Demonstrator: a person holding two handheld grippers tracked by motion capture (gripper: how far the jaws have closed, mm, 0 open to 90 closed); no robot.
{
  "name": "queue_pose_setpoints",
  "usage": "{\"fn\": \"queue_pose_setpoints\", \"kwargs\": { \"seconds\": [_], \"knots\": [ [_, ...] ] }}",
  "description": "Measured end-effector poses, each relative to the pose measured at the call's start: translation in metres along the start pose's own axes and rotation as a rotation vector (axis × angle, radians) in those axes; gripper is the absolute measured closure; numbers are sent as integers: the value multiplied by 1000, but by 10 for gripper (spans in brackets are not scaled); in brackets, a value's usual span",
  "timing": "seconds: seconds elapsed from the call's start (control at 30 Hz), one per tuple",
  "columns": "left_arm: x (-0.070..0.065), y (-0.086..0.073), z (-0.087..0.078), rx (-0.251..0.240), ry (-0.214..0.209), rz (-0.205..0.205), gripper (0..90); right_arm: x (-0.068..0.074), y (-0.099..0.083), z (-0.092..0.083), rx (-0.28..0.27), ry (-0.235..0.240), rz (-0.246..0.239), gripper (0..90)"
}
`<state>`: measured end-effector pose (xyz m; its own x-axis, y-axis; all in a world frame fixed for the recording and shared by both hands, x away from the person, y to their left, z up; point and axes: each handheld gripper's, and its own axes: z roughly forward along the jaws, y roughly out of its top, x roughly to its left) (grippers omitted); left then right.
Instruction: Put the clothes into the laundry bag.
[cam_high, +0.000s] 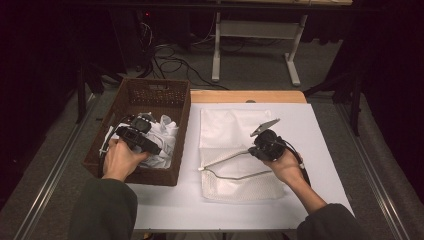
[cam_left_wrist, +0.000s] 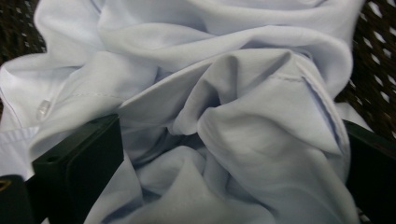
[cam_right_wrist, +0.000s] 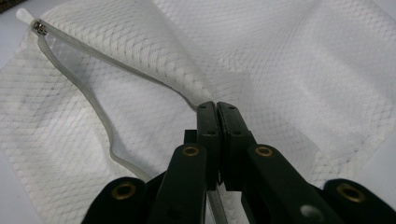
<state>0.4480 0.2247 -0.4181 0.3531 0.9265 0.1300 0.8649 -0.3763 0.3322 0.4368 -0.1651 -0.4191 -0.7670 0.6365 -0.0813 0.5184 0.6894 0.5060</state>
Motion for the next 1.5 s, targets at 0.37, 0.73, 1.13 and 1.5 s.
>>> {"fn": "queue_pose_setpoints", "kwargs": {
  "seconds": [0.37,0.73,1.13,1.5],
  "knots": [
    [27,12,31,4,-1,-96,0,-7,-9,2,7,8,38,893],
    [34,22,69,99,-65,-139,0,-11,-10,7,8,7,56,893],
    [30,20,84,173,-107,-122,2,-5,-13,6,-6,9,70,892],
    [28,19,88,197,-167,-112,73,-8,-15,3,-9,6,60,892]
  ]
}}
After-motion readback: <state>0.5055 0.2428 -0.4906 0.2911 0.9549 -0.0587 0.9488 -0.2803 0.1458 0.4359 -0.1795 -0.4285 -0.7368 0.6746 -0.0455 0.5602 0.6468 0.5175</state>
